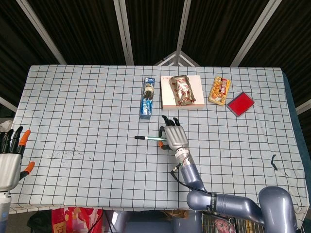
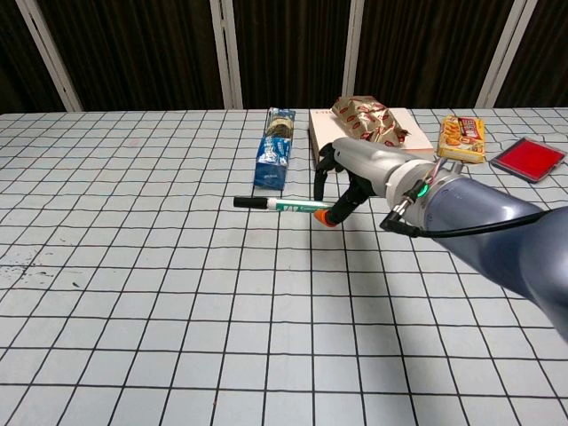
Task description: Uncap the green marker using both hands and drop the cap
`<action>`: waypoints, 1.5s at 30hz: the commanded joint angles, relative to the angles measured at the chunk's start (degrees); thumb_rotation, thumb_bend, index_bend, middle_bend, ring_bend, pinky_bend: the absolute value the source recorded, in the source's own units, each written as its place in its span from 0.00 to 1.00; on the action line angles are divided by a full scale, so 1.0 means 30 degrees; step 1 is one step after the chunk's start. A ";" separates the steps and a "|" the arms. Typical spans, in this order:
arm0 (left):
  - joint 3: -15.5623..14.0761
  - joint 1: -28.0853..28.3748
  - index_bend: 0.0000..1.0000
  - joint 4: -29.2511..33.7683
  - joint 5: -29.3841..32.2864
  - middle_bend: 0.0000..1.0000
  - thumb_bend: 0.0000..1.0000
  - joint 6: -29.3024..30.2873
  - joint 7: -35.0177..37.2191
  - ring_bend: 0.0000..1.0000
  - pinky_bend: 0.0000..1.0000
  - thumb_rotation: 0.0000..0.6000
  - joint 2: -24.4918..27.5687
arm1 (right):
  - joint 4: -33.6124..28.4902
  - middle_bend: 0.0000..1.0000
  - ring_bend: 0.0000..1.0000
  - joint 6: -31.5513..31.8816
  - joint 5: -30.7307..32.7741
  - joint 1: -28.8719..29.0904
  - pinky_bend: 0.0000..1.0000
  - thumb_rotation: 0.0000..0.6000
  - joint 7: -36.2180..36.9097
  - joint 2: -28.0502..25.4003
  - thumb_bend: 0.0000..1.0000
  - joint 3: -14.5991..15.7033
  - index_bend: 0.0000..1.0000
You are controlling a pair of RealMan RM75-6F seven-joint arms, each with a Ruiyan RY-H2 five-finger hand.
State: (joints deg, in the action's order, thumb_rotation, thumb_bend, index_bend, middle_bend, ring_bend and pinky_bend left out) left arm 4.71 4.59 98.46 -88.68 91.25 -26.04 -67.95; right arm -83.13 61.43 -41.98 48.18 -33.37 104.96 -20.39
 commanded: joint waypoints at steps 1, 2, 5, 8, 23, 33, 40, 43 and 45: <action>0.0037 0.0368 0.12 0.0369 -0.0804 0.00 0.29 0.0051 0.0091 0.00 0.00 1.00 -0.0241 | -0.2964 0.08 0.16 0.1429 -0.0791 -0.0675 0.05 1.00 -0.0573 -0.1655 0.44 0.0273 0.60; 0.0044 0.0434 0.13 0.0482 -0.0911 0.00 0.29 0.0017 0.0057 0.00 0.00 1.00 -0.0271 | -0.3497 0.08 0.16 0.1643 -0.0863 -0.0783 0.05 1.00 -0.0714 -0.1929 0.44 0.0342 0.60; 0.0115 0.1011 0.15 0.1181 -0.1682 0.00 0.29 -0.0334 0.0136 0.00 0.00 1.00 -0.0731 | -0.6833 0.08 0.16 0.2968 -0.1623 -0.1461 0.05 1.00 -0.1496 -0.3523 0.44 0.0861 0.60; 0.0055 0.1690 0.17 0.1344 -0.2368 0.01 0.29 -0.0996 -0.0086 0.00 0.00 1.00 -0.1873 | -0.9952 0.08 0.16 0.4304 -0.2297 -0.2059 0.05 1.00 -0.2238 -0.4775 0.44 0.1279 0.60; 0.0496 0.3515 0.29 0.0228 -0.4336 0.08 0.29 -0.1584 -0.1140 0.00 0.00 1.00 -0.6535 | -1.2145 0.08 0.16 0.5544 -0.0655 -0.1060 0.06 1.00 -0.3959 -0.4291 0.45 0.0704 0.61; 0.1015 0.4131 0.32 -0.0970 -0.4274 0.11 0.29 -0.1535 -0.0885 0.00 0.00 1.00 -0.8062 | -1.2139 0.08 0.16 0.5764 -0.0569 -0.0539 0.06 1.00 -0.4051 -0.3527 0.45 0.0932 0.62; 0.1051 0.4510 0.36 -0.1984 -0.4052 0.12 0.29 -0.1807 -0.0681 0.00 0.00 1.00 -0.8808 | -1.2279 0.08 0.16 0.6066 -0.0380 -0.0343 0.06 1.00 -0.4154 -0.3374 0.46 0.0828 0.62; 0.1001 0.4686 0.38 -0.2423 -0.4151 0.12 0.29 -0.1770 -0.0419 0.00 0.00 1.00 -0.9227 | -1.2318 0.08 0.16 0.6203 -0.0220 -0.0177 0.06 1.00 -0.4288 -0.3271 0.46 0.0680 0.62; 0.0936 0.4784 0.38 -0.2670 -0.4208 0.13 0.29 -0.1779 -0.0349 0.00 0.00 1.00 -0.9460 | -1.2305 0.08 0.16 0.6249 -0.0029 -0.0050 0.06 1.00 -0.4350 -0.3188 0.46 0.0543 0.62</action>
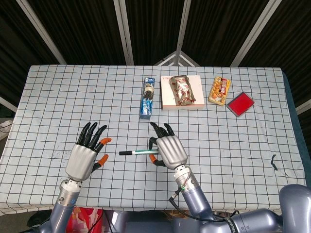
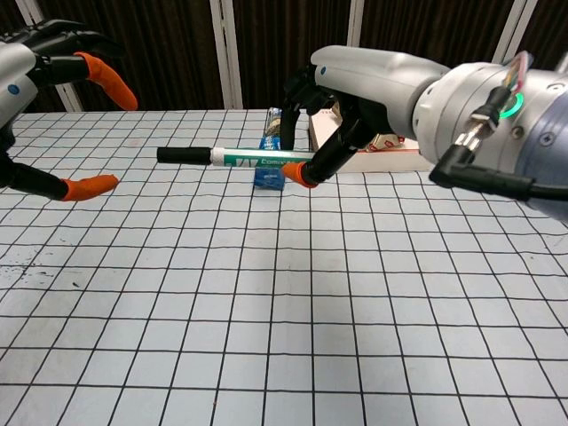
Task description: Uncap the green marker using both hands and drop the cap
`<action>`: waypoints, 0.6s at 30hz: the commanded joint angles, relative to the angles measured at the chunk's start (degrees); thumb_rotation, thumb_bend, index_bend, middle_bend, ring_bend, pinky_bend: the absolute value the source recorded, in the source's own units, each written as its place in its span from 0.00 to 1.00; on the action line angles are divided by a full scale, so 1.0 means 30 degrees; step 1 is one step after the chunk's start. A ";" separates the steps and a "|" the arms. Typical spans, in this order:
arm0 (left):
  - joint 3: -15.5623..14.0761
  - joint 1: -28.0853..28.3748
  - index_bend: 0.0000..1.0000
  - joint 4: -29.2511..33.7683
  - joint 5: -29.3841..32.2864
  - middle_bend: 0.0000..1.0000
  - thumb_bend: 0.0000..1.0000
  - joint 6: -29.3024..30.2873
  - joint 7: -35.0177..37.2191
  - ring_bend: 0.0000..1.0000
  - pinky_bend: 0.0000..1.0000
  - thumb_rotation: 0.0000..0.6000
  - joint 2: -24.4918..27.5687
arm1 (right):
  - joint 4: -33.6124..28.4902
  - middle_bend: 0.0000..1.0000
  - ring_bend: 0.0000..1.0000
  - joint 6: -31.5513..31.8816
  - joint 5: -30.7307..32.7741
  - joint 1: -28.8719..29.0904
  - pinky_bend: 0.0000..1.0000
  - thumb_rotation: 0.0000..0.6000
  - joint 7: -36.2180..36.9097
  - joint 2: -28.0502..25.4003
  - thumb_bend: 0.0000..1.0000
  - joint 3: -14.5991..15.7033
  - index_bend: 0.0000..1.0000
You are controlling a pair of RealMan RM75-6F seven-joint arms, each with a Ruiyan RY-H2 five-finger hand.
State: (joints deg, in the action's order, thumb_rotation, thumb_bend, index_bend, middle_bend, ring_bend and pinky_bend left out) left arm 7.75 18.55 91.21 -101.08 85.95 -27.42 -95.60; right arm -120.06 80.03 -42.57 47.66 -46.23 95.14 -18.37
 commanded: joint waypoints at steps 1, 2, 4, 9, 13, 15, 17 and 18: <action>-0.0107 0.0181 0.39 -0.0361 -0.0100 0.13 0.29 -0.0028 0.0103 0.00 0.00 1.00 -0.0349 | 0.0025 0.08 0.16 0.0064 0.0259 0.0188 0.06 1.00 -0.0085 0.0125 0.46 -0.0199 0.63; -0.0125 0.0209 0.39 -0.0418 -0.0119 0.13 0.29 -0.0030 0.0097 0.00 0.00 1.00 -0.0413 | 0.0035 0.08 0.16 0.0075 0.0313 0.0225 0.06 1.00 -0.0099 0.0147 0.46 -0.0232 0.63; -0.0178 0.0297 0.40 -0.0563 -0.0177 0.14 0.29 -0.0032 0.0134 0.00 0.00 1.00 -0.0603 | 0.0061 0.08 0.16 0.0089 0.0454 0.0332 0.06 1.00 -0.0132 0.0204 0.47 -0.0301 0.63; -0.0192 0.0604 0.41 -0.1100 -0.0536 0.15 0.30 0.0173 0.0396 0.00 0.00 1.00 -0.1251 | 0.0187 0.08 0.16 0.0086 0.0663 0.0485 0.06 1.00 -0.0041 0.0292 0.47 -0.0343 0.63; -0.0149 0.0784 0.42 -0.1503 -0.0688 0.16 0.31 0.0321 0.0381 0.00 0.00 1.00 -0.1657 | 0.0208 0.08 0.16 0.0105 0.0698 0.0518 0.06 1.00 0.0066 0.0244 0.47 -0.0294 0.63; -0.0116 0.0873 0.42 -0.1574 -0.0659 0.16 0.32 0.0299 0.0366 0.00 0.00 1.00 -0.1809 | 0.0214 0.08 0.16 0.0102 0.0699 0.0525 0.06 1.00 0.0122 0.0204 0.47 -0.0252 0.63; -0.0112 0.0958 0.43 -0.1646 -0.0649 0.16 0.33 0.0263 0.0318 0.00 0.00 1.00 -0.1937 | 0.0191 0.08 0.16 0.0106 0.0673 0.0515 0.06 1.00 0.0207 0.0166 0.47 -0.0208 0.64; -0.0115 0.0988 0.44 -0.1672 -0.0655 0.16 0.33 0.0255 0.0312 0.00 0.00 1.00 -0.1979 | 0.0178 0.08 0.16 0.0101 0.0661 0.0511 0.06 1.00 0.0238 0.0149 0.47 -0.0192 0.64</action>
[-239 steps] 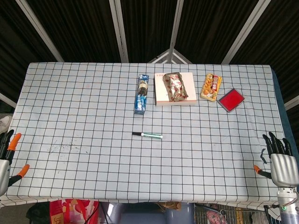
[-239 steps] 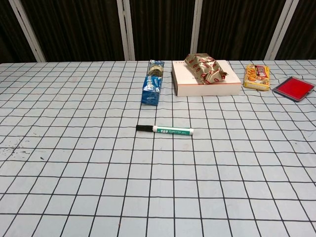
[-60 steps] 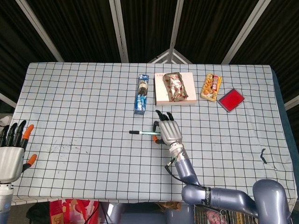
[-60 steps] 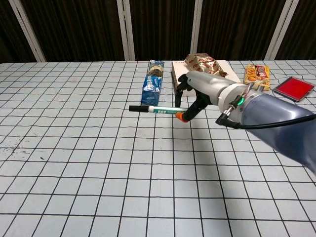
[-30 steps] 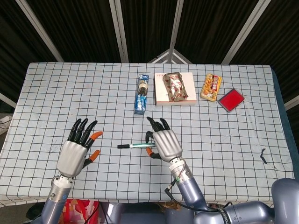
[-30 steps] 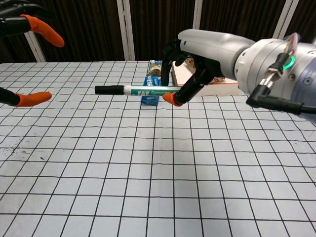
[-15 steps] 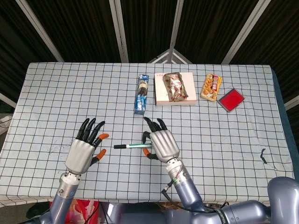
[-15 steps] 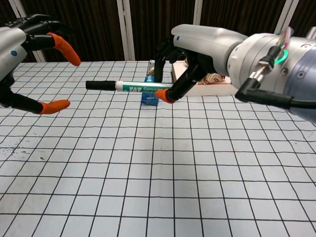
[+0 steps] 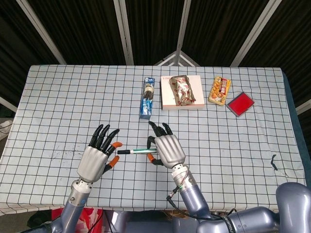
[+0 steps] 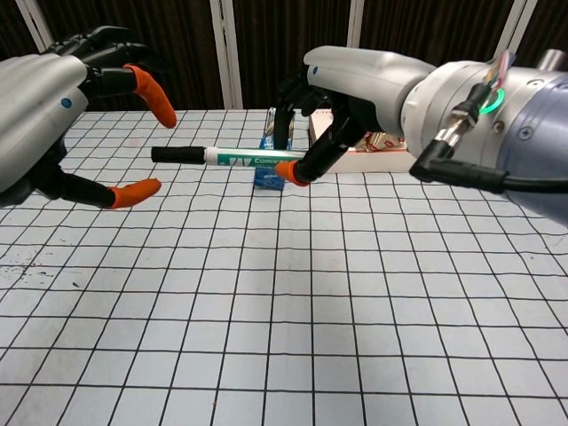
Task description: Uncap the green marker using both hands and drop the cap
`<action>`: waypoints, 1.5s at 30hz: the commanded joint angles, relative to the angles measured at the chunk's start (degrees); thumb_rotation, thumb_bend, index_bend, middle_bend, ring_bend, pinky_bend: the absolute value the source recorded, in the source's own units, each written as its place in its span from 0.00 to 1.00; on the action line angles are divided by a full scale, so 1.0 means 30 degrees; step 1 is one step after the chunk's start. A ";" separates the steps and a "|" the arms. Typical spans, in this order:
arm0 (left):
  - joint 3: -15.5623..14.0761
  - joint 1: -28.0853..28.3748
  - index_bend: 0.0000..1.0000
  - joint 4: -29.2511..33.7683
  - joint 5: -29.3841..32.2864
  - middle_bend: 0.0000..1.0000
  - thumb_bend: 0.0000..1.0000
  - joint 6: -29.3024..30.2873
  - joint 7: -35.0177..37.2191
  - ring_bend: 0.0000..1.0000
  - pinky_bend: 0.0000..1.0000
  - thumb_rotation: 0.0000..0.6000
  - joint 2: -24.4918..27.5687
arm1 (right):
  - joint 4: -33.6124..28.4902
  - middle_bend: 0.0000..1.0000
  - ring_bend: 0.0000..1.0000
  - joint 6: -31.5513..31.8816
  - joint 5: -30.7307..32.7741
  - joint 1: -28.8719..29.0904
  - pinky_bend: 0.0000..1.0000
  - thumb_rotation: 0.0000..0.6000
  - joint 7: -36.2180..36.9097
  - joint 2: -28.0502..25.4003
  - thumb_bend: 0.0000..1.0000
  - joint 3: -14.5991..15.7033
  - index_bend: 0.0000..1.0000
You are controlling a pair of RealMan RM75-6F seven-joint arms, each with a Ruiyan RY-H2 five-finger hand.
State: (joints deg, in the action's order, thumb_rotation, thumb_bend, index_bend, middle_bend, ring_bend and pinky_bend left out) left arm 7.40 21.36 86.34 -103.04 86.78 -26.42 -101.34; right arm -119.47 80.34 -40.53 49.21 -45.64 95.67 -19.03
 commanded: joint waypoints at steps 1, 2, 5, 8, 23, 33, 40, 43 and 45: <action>0.0003 0.0094 0.44 -0.0091 -0.0003 0.17 0.33 -0.0034 -0.0041 0.00 0.00 1.00 -0.0128 | -0.0036 0.08 0.16 -0.0013 -0.0029 -0.0011 0.06 1.00 0.0081 -0.0052 0.47 0.0052 0.64; 0.0004 0.0130 0.45 -0.0143 0.0002 0.17 0.34 -0.0044 -0.0073 0.00 0.00 1.00 -0.0197 | -0.0044 0.08 0.16 -0.0020 -0.0048 -0.0015 0.06 1.00 0.0122 -0.0079 0.47 0.0071 0.64; 0.0006 0.0265 0.47 -0.0339 -0.0068 0.18 0.36 -0.0003 -0.0034 0.00 0.00 1.00 -0.0440 | -0.0080 0.08 0.16 -0.0032 -0.0113 -0.0019 0.07 1.00 0.0225 -0.0155 0.47 0.0122 0.63; 0.0021 0.0378 0.48 -0.0551 -0.0085 0.18 0.36 0.0028 0.0021 0.00 0.00 1.00 -0.0684 | -0.0108 0.08 0.16 -0.0040 -0.0123 -0.0040 0.07 1.00 0.0323 -0.0239 0.47 0.0160 0.64; 0.0074 0.0812 0.51 -0.1192 -0.0214 0.20 0.40 0.0315 0.0002 0.00 0.00 1.00 -0.1437 | -0.0138 0.08 0.16 -0.0221 -0.0233 -0.0217 0.07 1.00 0.1000 -0.0688 0.47 0.0373 0.64; 0.0054 0.0921 0.54 -0.1425 -0.0131 0.21 0.41 0.0463 0.0105 0.00 0.00 1.00 -0.1570 | -0.0220 0.08 0.16 -0.0240 -0.0341 -0.0263 0.07 1.00 0.1305 -0.0810 0.47 0.0427 0.64; 0.0117 0.0955 0.54 -0.1579 0.0000 0.22 0.41 0.0639 0.0318 0.00 0.00 1.00 -0.1619 | -0.0264 0.08 0.16 -0.0207 -0.0347 -0.0290 0.07 1.00 0.1392 -0.0865 0.47 0.0504 0.64; 0.0125 0.0993 0.54 -0.1659 -0.0003 0.22 0.41 0.0679 0.0371 0.00 0.00 1.00 -0.1631 | -0.0239 0.08 0.16 -0.0215 -0.0330 -0.0284 0.07 1.00 0.1397 -0.0867 0.48 0.0534 0.64; 0.0113 0.1026 0.55 -0.1690 -0.0044 0.22 0.42 0.0734 0.0451 0.00 0.00 1.00 -0.1658 | -0.0241 0.08 0.16 -0.0217 -0.0326 -0.0275 0.07 1.00 0.1407 -0.0863 0.48 0.0537 0.64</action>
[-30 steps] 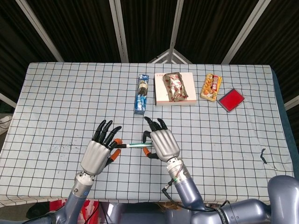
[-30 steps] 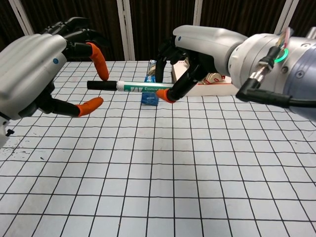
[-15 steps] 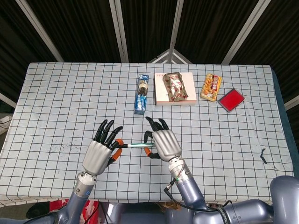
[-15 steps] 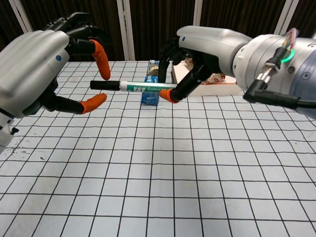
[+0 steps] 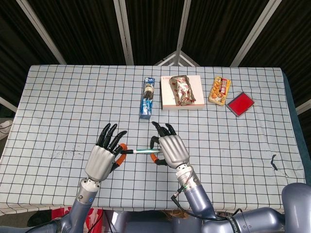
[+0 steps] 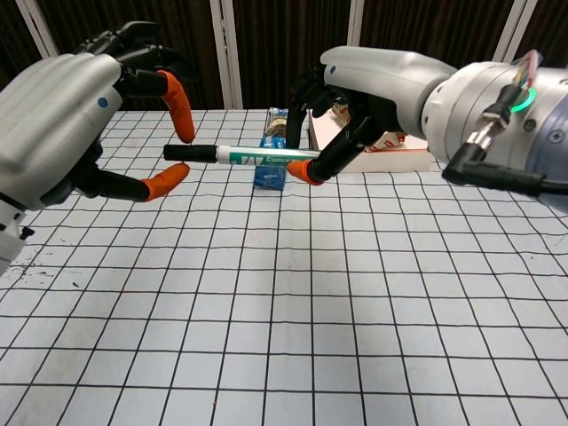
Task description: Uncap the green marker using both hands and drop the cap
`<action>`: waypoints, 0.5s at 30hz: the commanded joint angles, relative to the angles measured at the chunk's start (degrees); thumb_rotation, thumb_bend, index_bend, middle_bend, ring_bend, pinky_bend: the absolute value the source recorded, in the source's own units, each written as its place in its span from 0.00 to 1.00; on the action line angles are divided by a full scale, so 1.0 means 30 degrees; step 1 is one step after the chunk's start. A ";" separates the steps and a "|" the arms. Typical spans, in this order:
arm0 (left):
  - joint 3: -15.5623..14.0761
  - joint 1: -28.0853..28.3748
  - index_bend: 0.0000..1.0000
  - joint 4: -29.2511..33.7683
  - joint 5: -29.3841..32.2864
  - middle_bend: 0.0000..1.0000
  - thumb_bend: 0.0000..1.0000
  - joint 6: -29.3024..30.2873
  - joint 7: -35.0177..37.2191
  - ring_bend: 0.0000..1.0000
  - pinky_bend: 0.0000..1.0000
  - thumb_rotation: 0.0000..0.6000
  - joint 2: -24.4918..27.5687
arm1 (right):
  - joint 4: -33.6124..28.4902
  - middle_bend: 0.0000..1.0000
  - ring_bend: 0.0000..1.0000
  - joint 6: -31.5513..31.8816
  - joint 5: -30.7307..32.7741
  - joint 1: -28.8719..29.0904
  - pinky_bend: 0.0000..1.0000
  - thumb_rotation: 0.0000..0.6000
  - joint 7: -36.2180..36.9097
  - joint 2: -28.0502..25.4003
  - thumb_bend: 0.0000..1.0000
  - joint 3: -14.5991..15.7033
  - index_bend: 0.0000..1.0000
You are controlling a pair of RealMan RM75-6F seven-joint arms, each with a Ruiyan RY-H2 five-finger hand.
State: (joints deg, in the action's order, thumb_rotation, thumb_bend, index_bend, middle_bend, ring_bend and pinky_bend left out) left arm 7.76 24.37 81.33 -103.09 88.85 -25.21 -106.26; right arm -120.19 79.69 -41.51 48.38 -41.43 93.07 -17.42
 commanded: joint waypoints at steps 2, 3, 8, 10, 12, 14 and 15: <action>0.0022 0.0050 0.56 -0.0089 -0.0089 0.23 0.42 0.0172 0.0097 0.00 0.00 1.00 -0.0077 | 0.0004 0.08 0.16 -0.0001 -0.0002 0.0019 0.07 1.00 0.0000 0.0000 0.48 0.0006 0.64; 0.0025 0.0068 0.56 -0.0136 -0.0117 0.23 0.42 0.0223 0.0142 0.00 0.00 1.00 -0.0110 | 0.0003 0.08 0.16 -0.0003 0.0002 0.0024 0.07 1.00 0.0001 -0.0002 0.48 0.0008 0.64; -0.0030 0.0120 0.58 -0.0354 -0.0060 0.24 0.42 0.0223 0.0241 0.00 0.00 1.00 -0.0192 | 0.0017 0.08 0.16 -0.0009 0.0027 0.0020 0.07 1.00 0.0044 -0.0016 0.48 0.0047 0.64; -0.0033 0.0118 0.58 -0.0412 -0.0049 0.24 0.42 0.0265 0.0220 0.00 0.00 1.00 -0.0213 | 0.0032 0.08 0.16 -0.0008 0.0040 0.0006 0.07 1.00 0.0087 -0.0024 0.48 0.0048 0.64; -0.0023 0.0115 0.59 -0.0448 -0.0052 0.24 0.42 0.0349 0.0203 0.00 0.00 1.00 -0.0252 | 0.0033 0.08 0.16 -0.0007 0.0047 -0.0021 0.07 1.00 0.0140 -0.0055 0.48 0.0061 0.64; -0.0007 0.0121 0.59 -0.0432 -0.0021 0.25 0.43 0.0388 0.0238 0.00 0.00 1.00 -0.0258 | 0.0024 0.08 0.16 0.0008 0.0037 -0.0050 0.07 1.00 0.0178 -0.0089 0.48 0.0079 0.64; 0.0004 0.0126 0.59 -0.0442 -0.0020 0.25 0.44 0.0419 0.0238 0.00 0.00 1.00 -0.0264 | 0.0018 0.08 0.16 0.0014 0.0019 -0.0065 0.07 1.00 0.0198 -0.0100 0.48 0.0099 0.64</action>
State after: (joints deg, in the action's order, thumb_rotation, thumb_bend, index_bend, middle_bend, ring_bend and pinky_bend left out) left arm 7.76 24.75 80.01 -103.16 90.10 -24.50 -107.04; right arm -120.13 79.72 -41.44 48.19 -40.84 92.78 -17.13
